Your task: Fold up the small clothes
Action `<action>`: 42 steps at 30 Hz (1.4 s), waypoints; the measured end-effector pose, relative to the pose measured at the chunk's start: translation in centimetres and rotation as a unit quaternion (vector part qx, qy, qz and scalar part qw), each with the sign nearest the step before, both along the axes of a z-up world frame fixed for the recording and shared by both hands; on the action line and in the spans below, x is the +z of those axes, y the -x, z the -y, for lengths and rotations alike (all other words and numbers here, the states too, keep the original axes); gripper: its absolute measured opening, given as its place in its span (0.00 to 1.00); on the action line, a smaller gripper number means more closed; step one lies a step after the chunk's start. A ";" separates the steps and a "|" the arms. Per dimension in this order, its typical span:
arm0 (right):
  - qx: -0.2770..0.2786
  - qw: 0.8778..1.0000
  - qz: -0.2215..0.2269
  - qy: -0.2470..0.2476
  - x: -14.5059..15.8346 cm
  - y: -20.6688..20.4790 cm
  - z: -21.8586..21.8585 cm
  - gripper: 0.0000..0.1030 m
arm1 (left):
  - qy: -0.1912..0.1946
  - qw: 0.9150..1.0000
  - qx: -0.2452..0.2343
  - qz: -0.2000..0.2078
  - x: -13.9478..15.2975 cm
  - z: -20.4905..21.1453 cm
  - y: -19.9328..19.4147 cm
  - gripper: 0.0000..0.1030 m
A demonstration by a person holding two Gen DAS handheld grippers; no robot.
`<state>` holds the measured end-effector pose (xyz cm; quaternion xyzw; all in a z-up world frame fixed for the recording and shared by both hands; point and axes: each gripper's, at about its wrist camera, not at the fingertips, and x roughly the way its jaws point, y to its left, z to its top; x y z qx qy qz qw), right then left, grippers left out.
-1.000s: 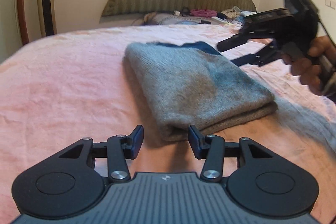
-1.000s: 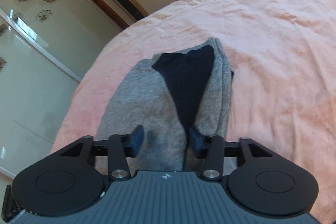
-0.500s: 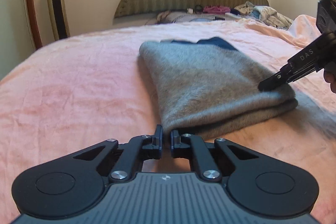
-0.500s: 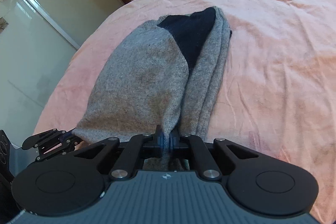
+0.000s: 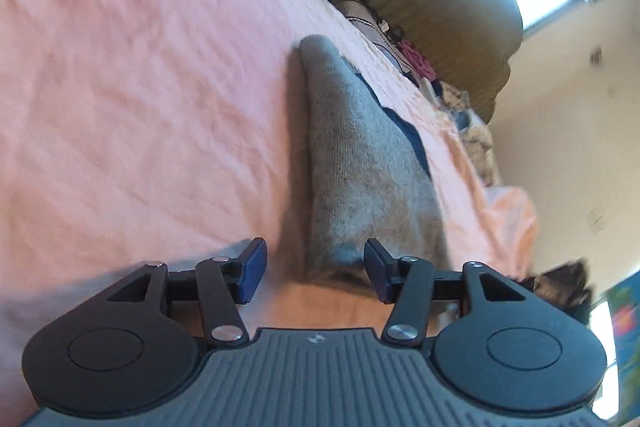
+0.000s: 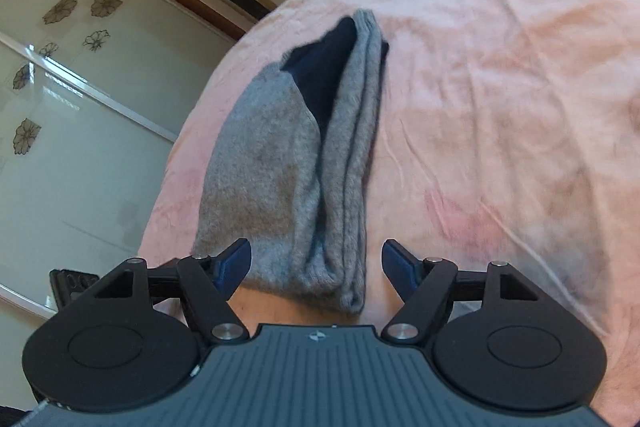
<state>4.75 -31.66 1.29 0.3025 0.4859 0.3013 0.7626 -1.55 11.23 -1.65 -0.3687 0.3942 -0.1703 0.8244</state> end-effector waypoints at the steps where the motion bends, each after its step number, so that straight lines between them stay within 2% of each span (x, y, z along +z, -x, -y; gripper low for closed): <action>1: 0.000 1.000 -0.010 -0.015 -0.4 -0.4 -0.3 0.70 | 0.016 1.000 -0.001 -0.003 -0.4 0.4 -0.8 0.50; 2: -0.002 1.000 -0.017 -0.023 -0.6 -0.6 -0.7 0.63 | 0.024 1.000 -0.005 -0.008 -0.5 0.8 -1.5 0.44; 3: 0.005 1.000 -0.023 -0.016 -0.7 -0.7 -1.3 0.55 | 0.027 0.999 -0.008 -0.020 -0.7 1.2 -2.1 0.32; 4: 0.019 1.000 -0.024 0.003 -0.8 -0.9 -2.2 0.32 | 0.023 0.999 -0.020 -0.042 -1.1 1.9 -2.8 0.13; 5: 0.033 0.999 -0.021 0.017 -0.9 -0.9 -2.9 0.24 | 0.011 0.999 -0.024 -0.045 -1.1 2.5 -2.9 0.12; 7: 0.046 0.998 0.000 0.037 -0.1 -0.2 -3.3 0.23 | -0.011 0.999 -0.027 -0.025 -0.1 2.9 -2.0 0.10; 10: 0.063 0.997 0.031 0.035 1.9 1.7 -2.3 0.22 | -0.012 0.999 -0.048 0.010 2.2 2.5 0.5 0.10; 12: 0.073 0.996 0.038 0.041 2.4 3.2 -1.6 0.22 | -0.027 0.997 -0.072 0.018 2.6 2.6 2.1 0.10; 14: 0.074 0.995 0.028 0.062 1.6 4.0 -1.5 0.24 | -0.098 0.991 -0.085 0.015 1.9 3.6 3.3 0.11; 15: 0.070 0.995 0.023 0.067 1.2 4.1 -1.4 0.29 | -0.120 0.989 -0.086 0.017 1.6 3.8 3.8 0.12; 16: 0.065 0.996 0.022 0.057 1.2 4.1 -1.2 0.33 | -0.127 0.988 -0.089 0.027 1.7 3.7 4.1 0.17; 18: 0.041 0.998 0.044 0.036 2.5 3.8 -0.7 0.53 | -0.140 0.986 -0.087 0.031 2.9 3.4 4.0 0.39; 19: 0.024 0.997 0.063 0.029 3.4 3.4 -0.3 0.72 | -0.153 0.985 -0.068 0.049 4.2 3.3 3.8 0.61; 20: 0.004 0.996 0.082 0.021 4.3 2.7 0.1 0.78 | -0.168 0.981 -0.045 0.085 5.5 3.2 4.0 0.75; 22: -0.029 0.994 0.103 0.022 5.7 0.3 0.1 0.76 | -0.208 0.966 -0.020 0.150 7.7 4.1 3.5 0.77; 23: -0.042 0.992 0.110 0.033 6.2 -1.1 -0.3 0.76 | -0.232 0.958 -0.020 0.167 8.5 5.0 2.7 0.77; 26: -0.044 0.993 0.096 0.059 6.0 -6.0 -2.3 0.71 | -0.283 0.937 -0.042 0.201 8.9 8.8 0.5 0.77; 29: -0.041 0.988 0.058 0.134 3.9 -9.9 -5.6 0.67 | -0.334 0.914 -0.107 0.202 6.9 13.2 -1.9 0.77; 30: -0.031 0.986 0.052 0.155 3.1 -10.6 -6.4 0.61 | -0.351 0.908 -0.122 0.194 5.9 14.2 -2.7 0.77; 31: -0.018 0.983 0.068 0.172 2.5 -10.6 -7.0 0.38 | -0.374 0.901 -0.133 0.175 4.4 15.2 -3.5 0.77; 32: -0.010 0.980 0.086 0.179 2.4 -10.5 -7.1 0.29 | -0.397 0.890 -0.131 0.183 3.5 15.8 -3.6 0.78; 33: -0.008 0.982 0.088 0.170 2.0 -10.6 -6.4 0.26 | -0.413 0.878 -0.133 0.201 3.1 16.4 -3.2 0.79; 34: -0.016 0.985 0.080 0.150 1.6 -10.7 -5.1 0.22 | -0.420 0.872 -0.137 0.210 2.9 16.7 -2.9 0.79; 35: -0.026 0.988 0.074 0.134 1.3 -10.6 -4.1 0.20 | -0.420 0.872 -0.139 0.211 2.9 16.7 -2.7 0.79; 37: -0.031 0.989 0.074 0.124 1.1 -10.0 -3.6 0.22 | -0.409 0.877 -0.140 0.210 3.3 16.2 -2.7 0.79; 39: -0.025 0.986 0.085 0.138 1.9 -9.4 -4.2 0.31 | -0.379 0.890 -0.137 0.213 4.3 15.0 -2.6 0.79; 40: -0.034 0.985 0.089 0.145 2.6 -9.2 -4.4 0.43 | -0.359 0.899 -0.131 0.215 4.9 14.4 -2.7 0.79; 41: -0.051 0.982 0.099 0.150 3.3 -8.8 -4.4 0.51 | -0.346 0.905 -0.123 0.215 5.4 13.8 -2.9 0.79; 42: -0.071 0.980 0.122 0.143 4.3 -8.5 -4.3 0.51 | -0.336 0.910 -0.112 0.215 6.0 13.3 -3.4 0.79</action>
